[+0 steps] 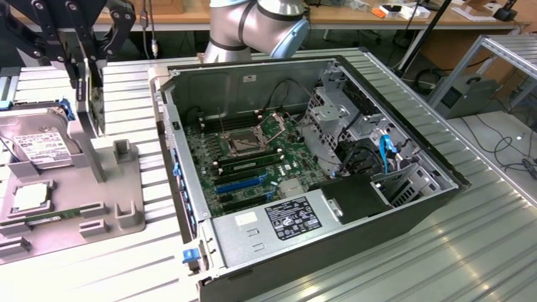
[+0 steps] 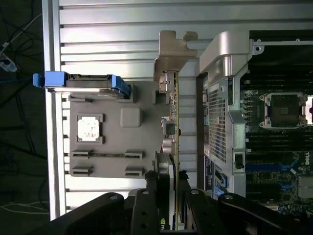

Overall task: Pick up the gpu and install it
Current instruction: 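Pick up the gpu and move the gpu toward the slot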

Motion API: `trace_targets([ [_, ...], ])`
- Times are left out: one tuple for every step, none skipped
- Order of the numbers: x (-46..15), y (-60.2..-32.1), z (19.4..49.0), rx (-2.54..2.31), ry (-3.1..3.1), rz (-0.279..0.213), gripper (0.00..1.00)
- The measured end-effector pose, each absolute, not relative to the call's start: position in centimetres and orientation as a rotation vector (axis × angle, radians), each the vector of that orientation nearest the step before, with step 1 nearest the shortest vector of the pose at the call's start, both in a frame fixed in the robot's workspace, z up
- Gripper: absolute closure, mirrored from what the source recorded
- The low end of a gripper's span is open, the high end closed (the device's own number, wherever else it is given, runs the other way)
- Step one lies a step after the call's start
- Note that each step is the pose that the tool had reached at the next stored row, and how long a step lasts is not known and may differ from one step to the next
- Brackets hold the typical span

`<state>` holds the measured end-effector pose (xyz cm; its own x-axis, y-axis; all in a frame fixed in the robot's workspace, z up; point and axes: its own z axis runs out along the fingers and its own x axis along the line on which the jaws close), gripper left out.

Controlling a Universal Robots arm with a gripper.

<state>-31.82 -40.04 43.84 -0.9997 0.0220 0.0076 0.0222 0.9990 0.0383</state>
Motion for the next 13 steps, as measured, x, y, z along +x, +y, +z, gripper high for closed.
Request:
trace_targets([
  [-31.65, -40.04, 43.83, -0.035, -3.134, -0.060, 0.73],
  [-31.58, -40.04, 43.83, -0.035, -3.134, -0.060, 0.73],
  [-31.54, -40.04, 43.83, -0.035, -3.134, -0.060, 0.73],
  [-31.45, -40.04, 43.83, -0.035, -3.134, -0.060, 0.73],
  [-31.37, -40.04, 43.83, -0.035, -3.134, -0.060, 0.73],
  [-31.28, -40.04, 43.84, -0.035, -3.134, -0.060, 0.73],
  [-31.19, -40.04, 43.83, -0.035, -3.134, -0.060, 0.73],
  [-31.10, -40.04, 43.83, -0.035, -3.134, -0.060, 0.73],
  [-30.99, -40.04, 43.84, -0.035, -3.134, -0.060, 0.73],
  [-30.91, -40.04, 43.84, -0.035, -3.134, -0.060, 0.73],
  [-30.83, -40.04, 43.84, -0.035, -3.134, -0.060, 0.73],
  [-30.78, -40.04, 43.83, -0.035, -3.134, -0.060, 0.73],
  [-30.74, -40.04, 43.83, -0.035, -3.134, -0.060, 0.73],
])
